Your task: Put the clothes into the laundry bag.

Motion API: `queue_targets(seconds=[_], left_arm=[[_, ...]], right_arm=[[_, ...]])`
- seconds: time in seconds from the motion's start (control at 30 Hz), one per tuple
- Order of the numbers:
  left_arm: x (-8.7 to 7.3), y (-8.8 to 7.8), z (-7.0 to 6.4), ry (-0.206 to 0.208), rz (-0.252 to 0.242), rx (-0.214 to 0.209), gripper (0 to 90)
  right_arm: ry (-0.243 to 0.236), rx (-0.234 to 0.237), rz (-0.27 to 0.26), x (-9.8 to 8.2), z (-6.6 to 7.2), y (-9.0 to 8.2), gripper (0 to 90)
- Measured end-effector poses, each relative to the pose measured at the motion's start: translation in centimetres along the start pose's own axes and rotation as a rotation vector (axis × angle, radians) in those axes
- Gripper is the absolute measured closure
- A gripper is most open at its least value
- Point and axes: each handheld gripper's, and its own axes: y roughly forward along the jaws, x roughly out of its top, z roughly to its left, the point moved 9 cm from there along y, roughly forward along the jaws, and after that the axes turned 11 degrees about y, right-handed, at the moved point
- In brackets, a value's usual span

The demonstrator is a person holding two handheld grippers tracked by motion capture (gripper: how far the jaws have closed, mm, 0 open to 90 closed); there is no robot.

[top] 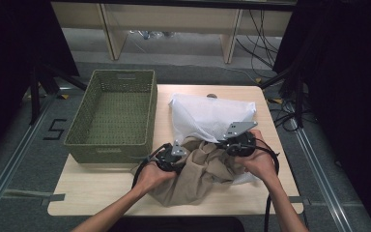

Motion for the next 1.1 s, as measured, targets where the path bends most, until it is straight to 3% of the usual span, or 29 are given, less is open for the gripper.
queue_targets(seconds=[0.1,0.17,0.23,0.27,0.3,0.33,0.4,0.47,0.5,0.57,0.63,0.67,0.7,0.73,0.8,0.83,0.87,0.93,1.0,1.1], left_arm=[[3.1,-1.5,-2.0,0.018,-0.105,-0.052,83.8],[4.8,-2.0,-2.9,0.037,-0.146,-0.076,83.9],[6.0,-1.7,-2.7,0.037,-0.174,-0.074,83.6],[6.4,-1.2,-2.4,0.008,-0.182,-0.066,83.4],[6.4,-1.2,-2.4,0.008,-0.182,-0.066,83.3],[6.8,-0.2,-1.4,-0.035,-0.191,-0.051,83.1],[6.6,1.1,-0.4,-0.080,-0.178,-0.036,80.4],[5.2,2.2,0.1,-0.114,-0.114,-0.066,73.1],[4.7,2.4,0.2,-0.131,-0.112,-0.078,69.5],[4.0,1.6,0.1,-0.154,-0.110,-0.081,55.7],[3.4,0.0,-0.2,-0.155,-0.113,-0.095,43.0],[3.4,0.0,-0.2,-0.155,-0.113,-0.095,37.0],[3.2,-1.7,-1.0,-0.176,-0.134,-0.123,32.4],[3.0,-2.5,-1.2,-0.179,-0.138,-0.122,29.5],[2.3,-3.7,-1.6,-0.174,-0.113,-0.132,23.9],[2.3,-3.7,-1.6,-0.174,-0.113,-0.132,22.5],[1.4,-4.2,-2.5,-0.148,-0.075,-0.170,20.8],[1.0,-4.2,-2.8,-0.138,-0.061,-0.171,19.4],[-0.6,-3.2,-3.6,-0.077,0.000,-0.191,18.4],[-0.9,-1.4,-4.6,-0.084,0.010,-0.203,16.2]], right_arm=[[0.008,-0.002,-0.011,0.3,0.1,-0.2,89.7],[0.006,0.005,-0.022,0.6,0.3,-0.4,89.7],[-0.001,0.013,-0.023,0.8,0.6,-0.6,89.7],[-0.007,0.013,-0.026,0.9,0.7,-0.7,89.7],[-0.007,0.013,-0.026,0.9,0.7,-0.7,89.7],[-0.010,0.016,-0.028,1.0,1.0,-0.9,89.7],[-0.002,0.019,-0.026,1.0,1.1,-1.0,89.7],[-0.011,0.022,-0.024,0.9,1.1,-1.0,89.7],[-0.019,0.022,-0.024,0.9,1.0,-0.9,89.7],[-0.019,0.024,-0.026,0.7,0.8,-0.9,89.7],[-0.007,0.019,-0.025,0.6,0.4,-0.9,89.7],[0.002,0.016,-0.020,0.4,0.3,-0.9,89.7],[0.003,0.018,-0.020,0.4,0.3,-0.9,89.7],[0.004,0.012,-0.027,0.4,0.3,-0.8,89.7],[-0.008,0.021,-0.017,0.5,0.4,-0.8,89.7],[0.002,0.015,-0.016,0.5,0.5,-0.9,89.7],[0.002,0.015,-0.012,0.5,0.5,-0.9,89.7],[-0.012,0.022,-0.014,0.5,0.6,-0.9,89.7],[-0.010,0.020,-0.013,0.5,0.5,-0.8,89.7],[0.003,0.016,-0.005,0.4,0.6,-0.8,89.7]])
